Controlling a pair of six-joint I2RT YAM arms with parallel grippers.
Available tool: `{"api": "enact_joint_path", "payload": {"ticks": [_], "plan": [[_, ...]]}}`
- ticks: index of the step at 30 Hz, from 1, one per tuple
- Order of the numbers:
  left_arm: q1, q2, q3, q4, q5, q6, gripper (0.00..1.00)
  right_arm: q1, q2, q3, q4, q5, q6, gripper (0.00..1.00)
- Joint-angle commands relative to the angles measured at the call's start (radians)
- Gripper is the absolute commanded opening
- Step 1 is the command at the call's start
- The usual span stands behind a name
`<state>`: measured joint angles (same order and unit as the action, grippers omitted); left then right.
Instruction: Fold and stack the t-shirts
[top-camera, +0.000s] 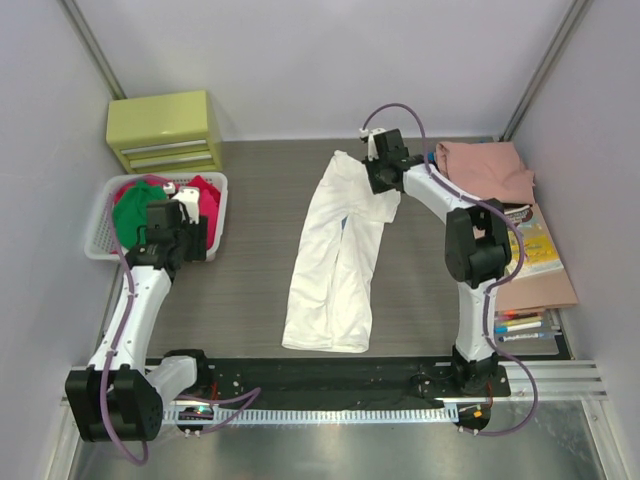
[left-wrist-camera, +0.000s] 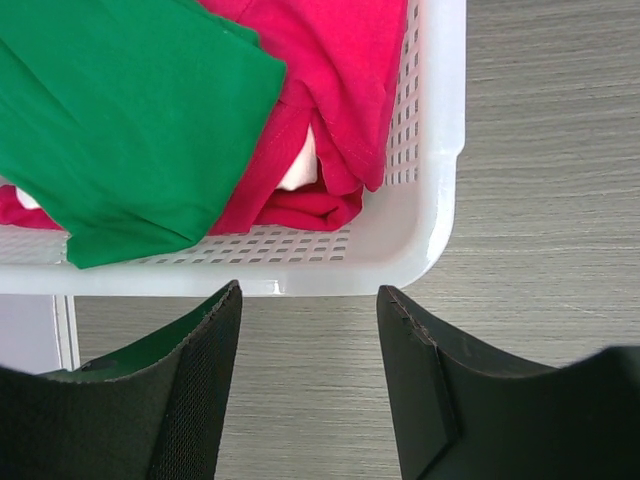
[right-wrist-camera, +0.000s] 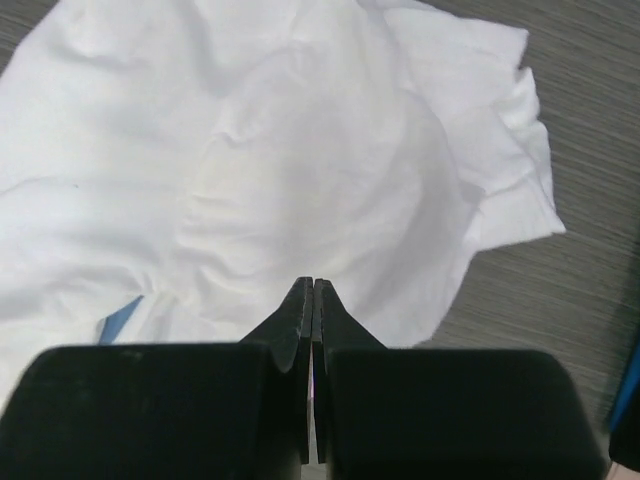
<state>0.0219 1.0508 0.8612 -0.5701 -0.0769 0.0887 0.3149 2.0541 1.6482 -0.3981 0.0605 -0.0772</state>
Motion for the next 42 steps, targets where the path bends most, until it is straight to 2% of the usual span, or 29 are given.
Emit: {"api": "enact_joint_path", "payload": {"ticks": [1, 8, 10, 18, 30, 42], "plan": [[0.003, 0.002, 0.025, 0.006, 0.009, 0.002, 0.58, 0.000, 0.115, 0.169, -0.045, -0.011, -0.001, 0.01], [0.003, -0.014, 0.010, 0.001, -0.020, 0.020, 0.58, 0.000, 0.343, 0.513, -0.168, -0.042, 0.040, 0.01], [0.003, -0.009, 0.015, 0.001, -0.018, 0.020, 0.58, 0.000, 0.386, 0.559, -0.206, -0.047, 0.054, 0.01], [0.003, 0.021, 0.025, -0.001, -0.009, 0.020, 0.58, -0.003, 0.419, 0.575, -0.216, -0.045, 0.042, 0.01], [0.003, 0.017, 0.009, -0.005, -0.023, 0.026, 0.59, 0.036, 0.642, 0.884, -0.334, -0.105, 0.022, 0.01], [0.004, 0.014, 0.010, -0.025, -0.034, 0.036, 0.59, 0.113, 0.663, 0.904, -0.285, -0.151, -0.041, 0.01]]}}
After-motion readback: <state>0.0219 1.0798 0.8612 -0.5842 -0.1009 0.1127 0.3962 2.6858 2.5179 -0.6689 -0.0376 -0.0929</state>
